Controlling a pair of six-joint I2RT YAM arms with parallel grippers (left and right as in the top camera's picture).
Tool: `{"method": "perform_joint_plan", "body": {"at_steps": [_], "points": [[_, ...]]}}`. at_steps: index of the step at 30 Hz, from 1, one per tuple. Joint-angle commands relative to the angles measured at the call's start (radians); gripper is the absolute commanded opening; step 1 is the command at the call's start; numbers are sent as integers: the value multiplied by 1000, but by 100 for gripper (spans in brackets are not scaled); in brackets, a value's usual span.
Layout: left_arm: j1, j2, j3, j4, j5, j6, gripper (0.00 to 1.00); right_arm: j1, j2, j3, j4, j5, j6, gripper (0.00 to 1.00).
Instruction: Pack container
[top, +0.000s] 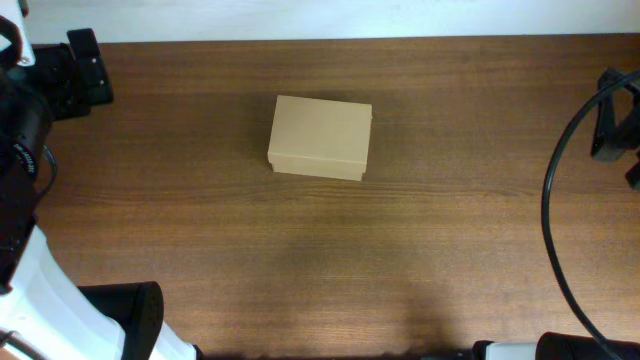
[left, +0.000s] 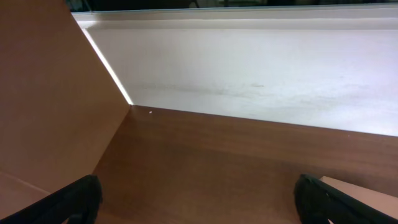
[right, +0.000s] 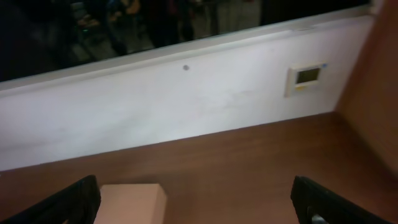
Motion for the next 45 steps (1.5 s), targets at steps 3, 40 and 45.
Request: {"method": "perform_joint_plan", "body": {"at_steps": [3,40,45], "points": [[1,3,2,-2,-11,5,100,-5,-88,-153,101,227,7,99],[1,3,2,-2,-11,5,100,118,-1538,-2658,1257,314,490,99],[1,3,2,-2,-11,5,100,119,-1545,-2696,1257,314,490,99]]}}
